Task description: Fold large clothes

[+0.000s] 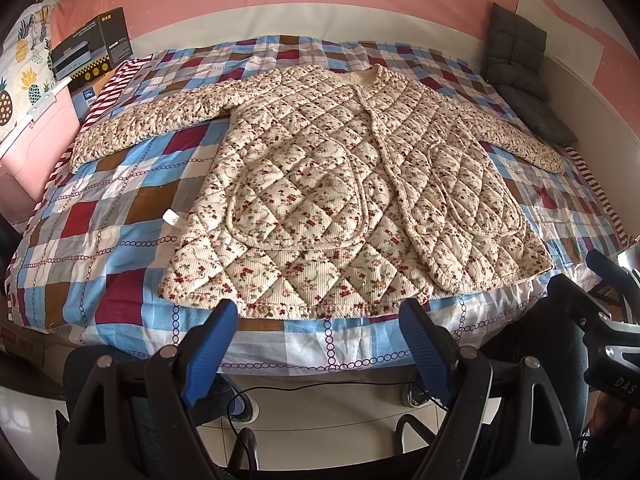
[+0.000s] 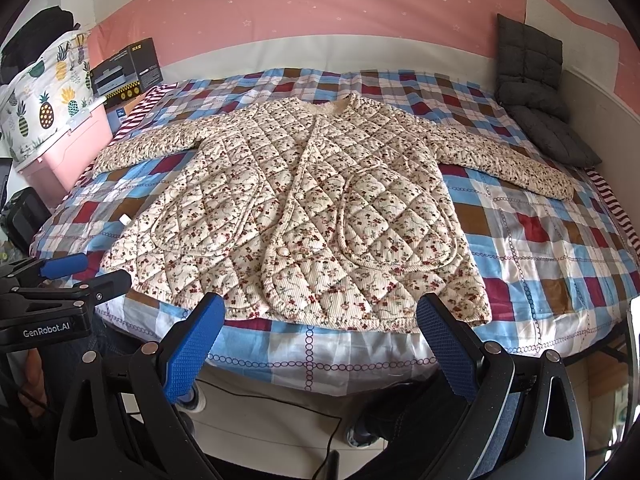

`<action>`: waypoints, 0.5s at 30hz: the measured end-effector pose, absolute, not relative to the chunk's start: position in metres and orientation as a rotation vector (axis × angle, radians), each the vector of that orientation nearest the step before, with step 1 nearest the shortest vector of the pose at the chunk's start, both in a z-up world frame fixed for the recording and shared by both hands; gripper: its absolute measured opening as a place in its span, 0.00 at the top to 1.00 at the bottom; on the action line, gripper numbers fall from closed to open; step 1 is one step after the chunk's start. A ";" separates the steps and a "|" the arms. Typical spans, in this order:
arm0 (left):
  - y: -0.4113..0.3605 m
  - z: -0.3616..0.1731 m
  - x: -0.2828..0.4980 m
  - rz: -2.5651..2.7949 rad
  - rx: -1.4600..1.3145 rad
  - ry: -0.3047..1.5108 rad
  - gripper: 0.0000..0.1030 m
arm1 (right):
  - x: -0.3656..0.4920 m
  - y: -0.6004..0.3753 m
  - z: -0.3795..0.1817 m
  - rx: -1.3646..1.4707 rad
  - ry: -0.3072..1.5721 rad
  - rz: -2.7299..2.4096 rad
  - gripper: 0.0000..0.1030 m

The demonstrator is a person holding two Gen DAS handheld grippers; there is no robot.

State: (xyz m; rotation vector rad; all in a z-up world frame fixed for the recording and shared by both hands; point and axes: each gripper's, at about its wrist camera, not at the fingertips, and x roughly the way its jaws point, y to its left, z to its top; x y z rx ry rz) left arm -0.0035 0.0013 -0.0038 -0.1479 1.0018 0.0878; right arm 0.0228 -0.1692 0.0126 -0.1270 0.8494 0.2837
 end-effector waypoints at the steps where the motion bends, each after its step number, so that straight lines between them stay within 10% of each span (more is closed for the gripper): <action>1: 0.002 -0.004 -0.004 0.089 -0.147 1.002 0.18 | 0.023 -0.169 0.013 -0.127 0.849 0.285 0.06; 15: 0.002 -0.003 -0.002 0.088 -0.139 1.007 0.18 | 0.023 -0.168 0.013 -0.127 0.851 0.286 0.06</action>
